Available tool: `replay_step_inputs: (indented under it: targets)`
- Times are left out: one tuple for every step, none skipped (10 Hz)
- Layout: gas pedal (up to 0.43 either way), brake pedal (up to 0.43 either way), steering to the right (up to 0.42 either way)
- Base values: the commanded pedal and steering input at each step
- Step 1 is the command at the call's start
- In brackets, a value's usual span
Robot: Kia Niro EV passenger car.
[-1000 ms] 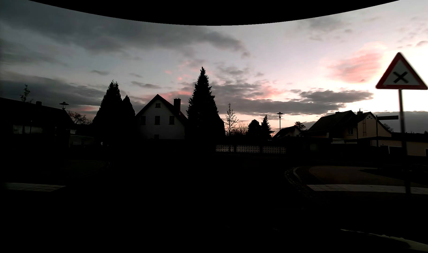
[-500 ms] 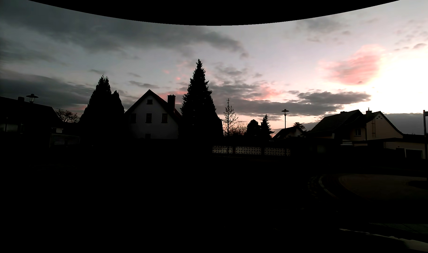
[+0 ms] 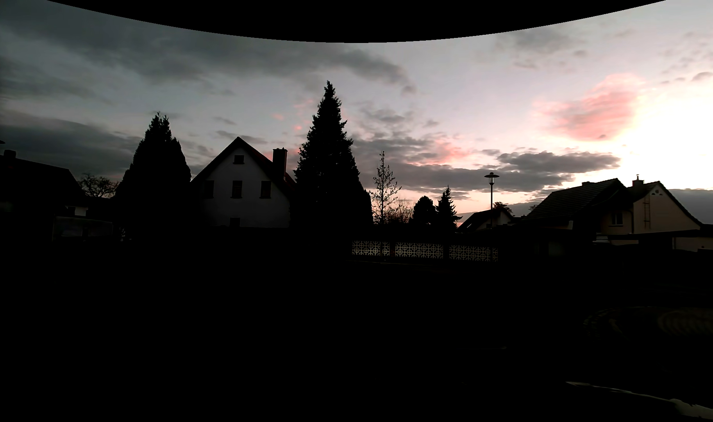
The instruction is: Follow the waypoints while adhering to traffic rules and regulations
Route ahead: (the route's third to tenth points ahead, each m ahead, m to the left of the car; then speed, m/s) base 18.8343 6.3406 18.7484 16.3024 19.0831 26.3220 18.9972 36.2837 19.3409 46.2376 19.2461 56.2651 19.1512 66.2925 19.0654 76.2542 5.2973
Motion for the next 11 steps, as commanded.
replay_step_inputs:
  targets:
    - [0.000, 0.183, -0.012]
    - [0.000, 0.189, -0.014]
    - [0.000, 0.195, -0.020]
    - [0.000, 0.195, -0.026]
    - [0.000, 0.195, -0.034]
    - [0.000, 0.195, -0.041]
    - [0.000, 0.195, -0.046]
    - [0.000, 0.195, -0.051]
    - [0.000, 0.189, -0.059]
    - [0.000, 0.152, -0.068]
    - [0.000, 0.061, -0.072]
